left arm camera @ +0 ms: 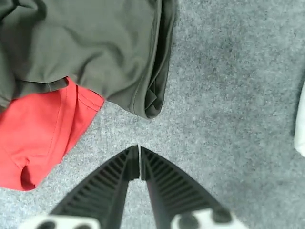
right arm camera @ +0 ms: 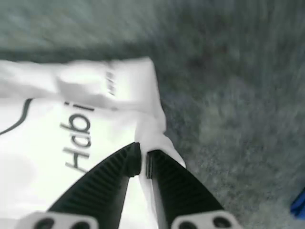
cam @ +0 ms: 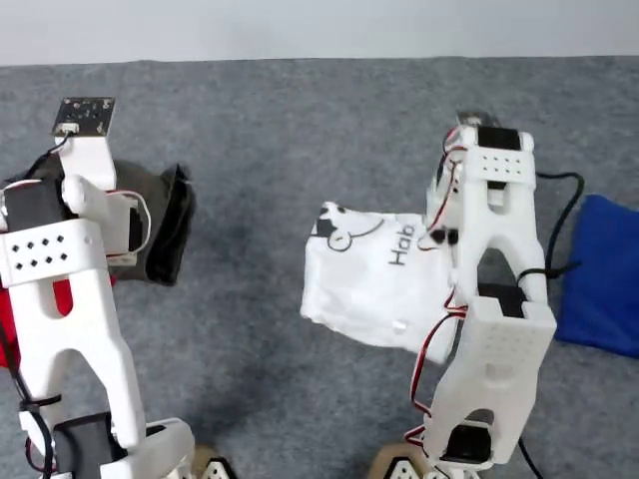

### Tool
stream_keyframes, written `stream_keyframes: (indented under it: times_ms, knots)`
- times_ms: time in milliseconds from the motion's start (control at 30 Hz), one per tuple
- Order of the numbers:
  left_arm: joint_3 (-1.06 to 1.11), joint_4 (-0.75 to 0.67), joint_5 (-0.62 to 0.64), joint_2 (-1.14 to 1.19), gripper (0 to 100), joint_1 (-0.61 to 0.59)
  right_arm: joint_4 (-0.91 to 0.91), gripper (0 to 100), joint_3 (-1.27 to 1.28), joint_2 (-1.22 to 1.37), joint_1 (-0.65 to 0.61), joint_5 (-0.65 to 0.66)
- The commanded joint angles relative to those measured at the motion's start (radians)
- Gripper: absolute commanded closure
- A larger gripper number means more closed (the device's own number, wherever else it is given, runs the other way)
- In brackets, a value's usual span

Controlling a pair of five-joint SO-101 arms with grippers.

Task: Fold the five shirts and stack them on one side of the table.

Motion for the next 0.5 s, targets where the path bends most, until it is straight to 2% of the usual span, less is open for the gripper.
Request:
stream_keyframes:
  times_ms: [0, 333, 467]
  knots:
    - [-0.002, 0.018, -0.009, -0.031, 99, -0.005, 0.002, 98.7, -0.097, -0.005, -0.03, 0.051]
    - [-0.002, 0.018, -0.009, -0.031, 99, -0.005, -0.191, 98.7, -0.109, 0.031, -0.038, 0.161]
    - [-0.002, 0.02, -0.009, -0.031, 99, -0.005, -0.239, 98.7, -0.109, 0.084, -0.038, 0.164]
